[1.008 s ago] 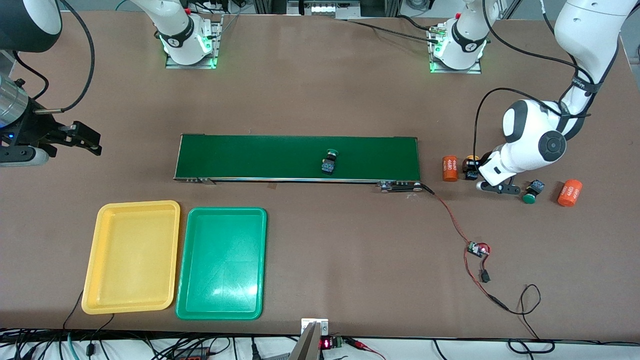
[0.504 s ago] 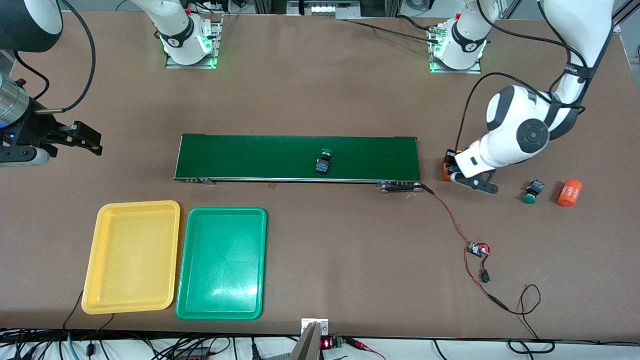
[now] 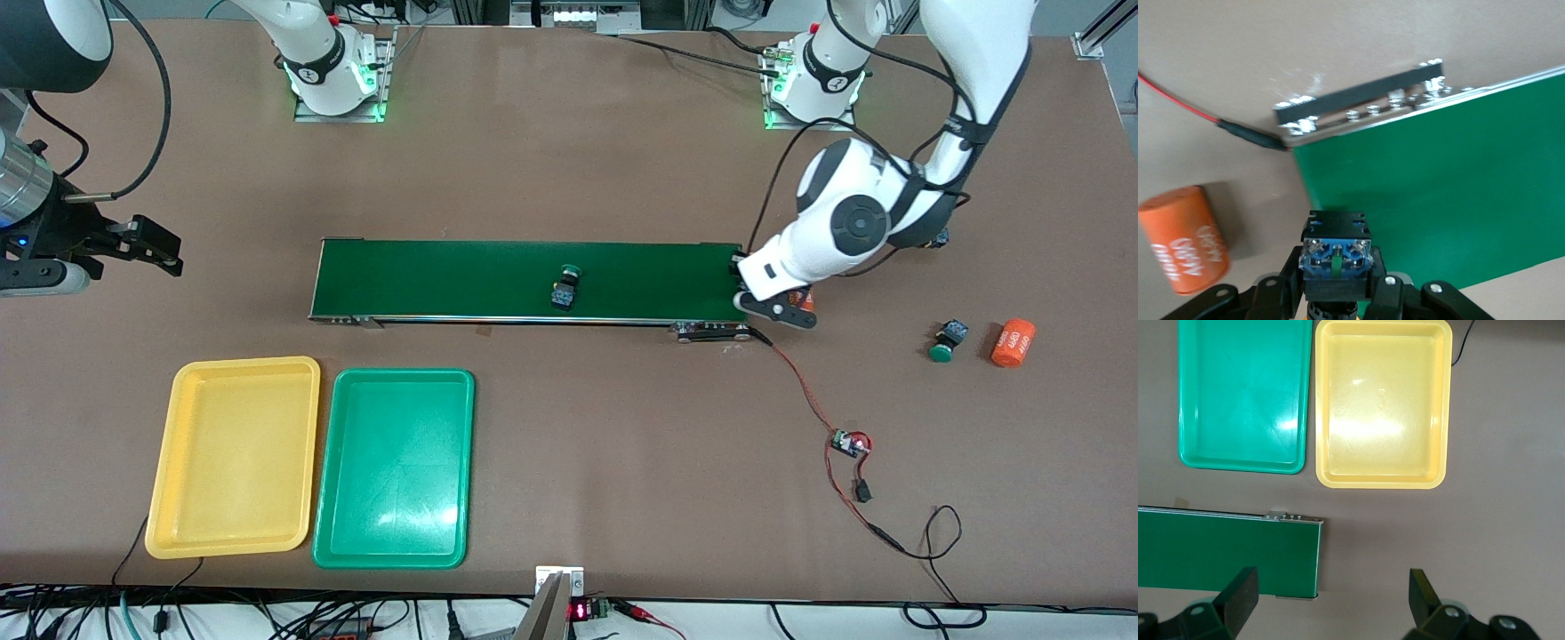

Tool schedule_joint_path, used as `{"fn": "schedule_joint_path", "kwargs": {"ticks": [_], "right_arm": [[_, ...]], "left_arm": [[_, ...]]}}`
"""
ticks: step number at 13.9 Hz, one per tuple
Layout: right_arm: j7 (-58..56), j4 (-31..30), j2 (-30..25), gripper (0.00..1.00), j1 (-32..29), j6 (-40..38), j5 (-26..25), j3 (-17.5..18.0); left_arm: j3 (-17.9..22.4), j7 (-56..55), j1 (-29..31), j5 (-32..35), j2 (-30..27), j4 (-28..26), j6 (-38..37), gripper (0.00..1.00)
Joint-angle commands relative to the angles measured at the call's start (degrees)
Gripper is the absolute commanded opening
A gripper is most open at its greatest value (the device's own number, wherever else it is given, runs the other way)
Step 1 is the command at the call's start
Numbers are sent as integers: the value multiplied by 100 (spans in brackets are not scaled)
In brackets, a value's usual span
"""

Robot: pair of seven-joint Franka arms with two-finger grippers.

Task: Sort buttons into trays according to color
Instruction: 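Carry the button with the left gripper onto the belt and release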

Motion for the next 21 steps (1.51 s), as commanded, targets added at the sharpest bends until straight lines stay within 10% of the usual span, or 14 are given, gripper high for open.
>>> {"fn": "schedule_joint_path", "kwargs": {"ticks": [1, 10, 11, 12, 13, 21], "right_arm": [[-69, -38, -44, 100, -5, -20, 44, 9], [-69, -47, -44, 100, -5, -29, 44, 9], [-69, -47, -44, 100, -5, -29, 44, 9], [-69, -47, -44, 100, 4, -38, 44, 9], [-69, -47, -44, 100, -5, -29, 44, 9], [-86, -47, -26, 100, 4, -20, 36, 18]], "left_arm": [[-20, -437, -235, 117, 103, 328, -188, 18], [7, -639, -358, 117, 701, 672, -180, 21], [7, -744, -358, 117, 701, 672, -180, 41], [-2, -815, -358, 117, 701, 672, -180, 88], [-2, -833, -350, 117, 692, 680, -180, 100], [59, -1677, 35, 126, 279, 1530, -1941, 100]]}}
